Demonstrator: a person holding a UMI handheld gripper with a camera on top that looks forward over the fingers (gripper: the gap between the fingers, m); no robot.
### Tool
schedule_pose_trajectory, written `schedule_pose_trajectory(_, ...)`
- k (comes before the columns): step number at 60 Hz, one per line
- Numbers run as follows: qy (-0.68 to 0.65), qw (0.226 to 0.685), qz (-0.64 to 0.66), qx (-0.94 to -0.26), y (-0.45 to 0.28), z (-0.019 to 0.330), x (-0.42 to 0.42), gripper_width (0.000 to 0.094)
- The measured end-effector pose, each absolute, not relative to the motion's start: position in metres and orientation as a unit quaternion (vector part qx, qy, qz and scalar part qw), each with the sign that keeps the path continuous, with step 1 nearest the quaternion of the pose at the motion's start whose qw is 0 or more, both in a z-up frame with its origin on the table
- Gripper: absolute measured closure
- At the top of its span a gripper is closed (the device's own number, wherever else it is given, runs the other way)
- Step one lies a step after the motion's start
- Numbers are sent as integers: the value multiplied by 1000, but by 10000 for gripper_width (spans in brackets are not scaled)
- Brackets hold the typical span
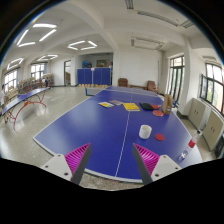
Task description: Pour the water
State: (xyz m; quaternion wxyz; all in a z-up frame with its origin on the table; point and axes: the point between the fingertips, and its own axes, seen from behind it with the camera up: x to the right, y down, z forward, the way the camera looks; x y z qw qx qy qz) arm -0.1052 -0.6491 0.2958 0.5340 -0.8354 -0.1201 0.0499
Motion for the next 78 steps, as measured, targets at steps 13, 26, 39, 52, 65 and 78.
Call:
schedule_pose_trajectory(13, -89, 513, 31, -853, -638, 245, -36, 84)
schedule_pose_trajectory(26, -58, 486, -25, -871, -613, 142, 135, 83)
schedule_pose_trajectory(39, -3, 504, -67, -861, -543, 100, 314, 80)
schedule_pose_trajectory(52, 34, 545, -72, -835, -440, 97, 419, 85)
schedule_pose_trajectory(65, 35, 585, -61, -808, -360, 90, 441, 260)
schedule_pose_trajectory(78, 35, 617, -58, -784, -342, 93, 440, 524)
